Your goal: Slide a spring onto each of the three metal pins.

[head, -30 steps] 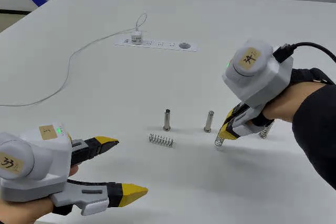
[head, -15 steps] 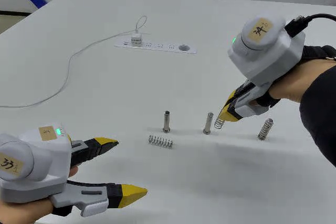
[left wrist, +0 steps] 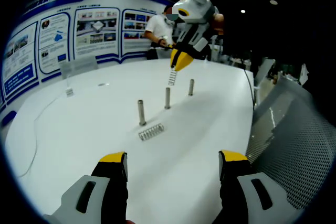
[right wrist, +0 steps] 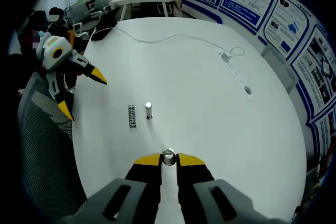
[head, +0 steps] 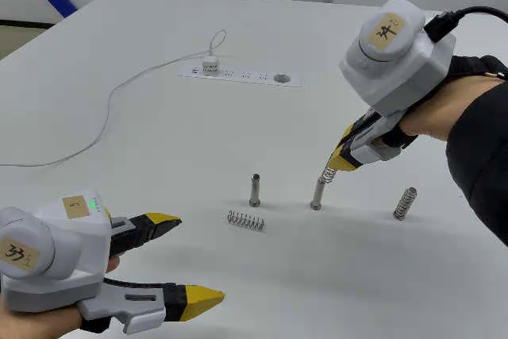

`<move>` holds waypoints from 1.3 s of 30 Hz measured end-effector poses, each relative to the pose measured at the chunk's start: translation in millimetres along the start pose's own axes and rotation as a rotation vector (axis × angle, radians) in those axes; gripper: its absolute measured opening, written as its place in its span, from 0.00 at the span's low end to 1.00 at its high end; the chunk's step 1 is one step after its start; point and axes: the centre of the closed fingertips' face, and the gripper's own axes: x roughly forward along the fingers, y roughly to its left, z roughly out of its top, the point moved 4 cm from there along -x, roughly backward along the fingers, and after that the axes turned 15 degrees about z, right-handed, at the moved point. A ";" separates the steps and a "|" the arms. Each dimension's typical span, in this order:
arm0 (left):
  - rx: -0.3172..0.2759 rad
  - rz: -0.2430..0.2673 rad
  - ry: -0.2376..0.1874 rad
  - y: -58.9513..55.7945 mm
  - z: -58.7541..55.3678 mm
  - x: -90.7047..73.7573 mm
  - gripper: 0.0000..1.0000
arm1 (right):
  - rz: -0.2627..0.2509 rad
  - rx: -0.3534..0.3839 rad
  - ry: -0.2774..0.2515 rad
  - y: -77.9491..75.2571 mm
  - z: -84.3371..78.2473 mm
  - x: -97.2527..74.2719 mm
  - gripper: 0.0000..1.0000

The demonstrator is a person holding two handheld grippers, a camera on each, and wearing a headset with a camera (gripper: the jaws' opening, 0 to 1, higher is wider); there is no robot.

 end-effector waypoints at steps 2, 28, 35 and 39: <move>0.000 0.002 0.001 1.2 -0.4 -0.4 0.72 | 0.002 -0.001 0.007 -1.0 0.2 1.7 0.12; -0.008 0.006 0.010 5.1 -5.4 0.0 0.72 | 0.042 0.026 0.044 -9.6 -5.4 22.2 0.12; -0.011 0.006 0.010 5.1 -5.9 -0.1 0.72 | 0.060 0.056 0.057 -13.6 -9.8 32.9 0.12; -0.012 0.008 0.011 4.7 -6.0 -0.4 0.72 | 0.067 0.070 0.060 -16.5 -11.1 38.3 0.12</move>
